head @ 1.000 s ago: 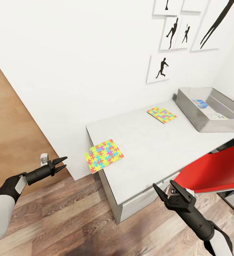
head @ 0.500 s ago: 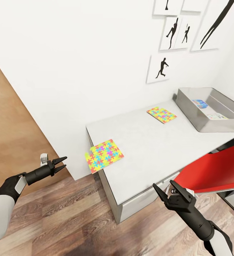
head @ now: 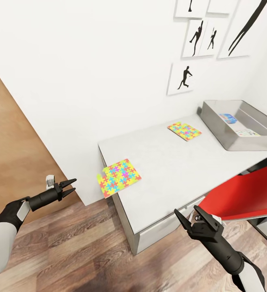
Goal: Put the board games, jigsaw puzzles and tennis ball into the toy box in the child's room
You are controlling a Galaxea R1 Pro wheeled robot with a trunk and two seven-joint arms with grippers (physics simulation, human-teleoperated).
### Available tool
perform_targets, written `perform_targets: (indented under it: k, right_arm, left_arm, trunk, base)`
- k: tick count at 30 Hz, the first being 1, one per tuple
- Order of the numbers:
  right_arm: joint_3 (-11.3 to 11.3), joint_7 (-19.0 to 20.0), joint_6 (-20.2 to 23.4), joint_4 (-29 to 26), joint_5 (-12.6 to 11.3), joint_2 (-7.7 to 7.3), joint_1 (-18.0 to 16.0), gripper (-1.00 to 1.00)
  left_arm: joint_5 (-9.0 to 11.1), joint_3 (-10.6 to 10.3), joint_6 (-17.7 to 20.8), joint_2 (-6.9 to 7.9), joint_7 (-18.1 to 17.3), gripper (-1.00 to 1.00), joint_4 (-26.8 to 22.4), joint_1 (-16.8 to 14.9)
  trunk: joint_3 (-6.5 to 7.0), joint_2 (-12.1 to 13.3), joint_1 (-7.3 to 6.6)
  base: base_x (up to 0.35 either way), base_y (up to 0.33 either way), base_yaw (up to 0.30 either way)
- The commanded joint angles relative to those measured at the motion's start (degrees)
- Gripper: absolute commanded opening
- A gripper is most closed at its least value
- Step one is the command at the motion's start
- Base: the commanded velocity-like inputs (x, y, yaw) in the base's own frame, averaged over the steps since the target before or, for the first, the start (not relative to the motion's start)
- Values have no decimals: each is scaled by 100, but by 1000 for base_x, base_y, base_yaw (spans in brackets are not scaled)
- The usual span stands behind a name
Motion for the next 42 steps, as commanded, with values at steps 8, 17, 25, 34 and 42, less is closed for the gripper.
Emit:
perform_targets:
  k: [8, 17, 25, 34, 42]
  right_arm:
    - [-4, 14, 18, 0, 14, 1, -3, 100]
    - [-4, 14, 18, 0, 17, 1, -3, 100]
    - [-4, 12, 11, 0, 19, 3, -3, 100]
    - [-1, 15, 9, 0, 17, 10, -3, 100]
    - [4, 17, 9, 0, 22, 10, -3, 100]
  left_arm:
    - [-5, 20, 59, -1, -19, 100, 1, -4]
    - [0, 20, 59, -1, -17, 100, 1, -4]
    - [-4, 20, 59, -6, -14, 100, 1, -4]
    - [-7, 20, 49, -16, -13, 100, 1, -4]
    - [-7, 20, 43, -18, -13, 100, 1, -4]
  trunk:
    - [55, -2, 0]
    - [140, -2, 0]
    - [216, -2, 0]
    - [302, -2, 0]
    - [378, -2, 0]
  base:
    - [-144, 0, 0]
    - [-90, 0, 0]
    - [-6, 0, 0]
    - [0, 0, 0]
    - [0, 0, 0]
